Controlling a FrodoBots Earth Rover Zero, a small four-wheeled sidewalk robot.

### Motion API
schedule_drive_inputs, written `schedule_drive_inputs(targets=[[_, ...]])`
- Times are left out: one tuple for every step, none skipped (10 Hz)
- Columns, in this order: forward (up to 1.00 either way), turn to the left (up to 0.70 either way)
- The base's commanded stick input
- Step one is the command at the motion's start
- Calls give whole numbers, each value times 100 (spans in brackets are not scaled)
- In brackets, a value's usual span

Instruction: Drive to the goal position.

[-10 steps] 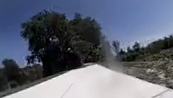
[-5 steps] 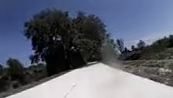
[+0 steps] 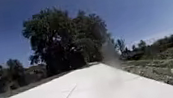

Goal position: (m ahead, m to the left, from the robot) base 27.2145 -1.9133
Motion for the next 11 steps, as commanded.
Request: schedule_drive_inputs(targets=[[70,0],[70,0],[70,0],[70,0],[70,0],[70,0],[70,0],[70,0],[70,0],[70,0],[70,0]])
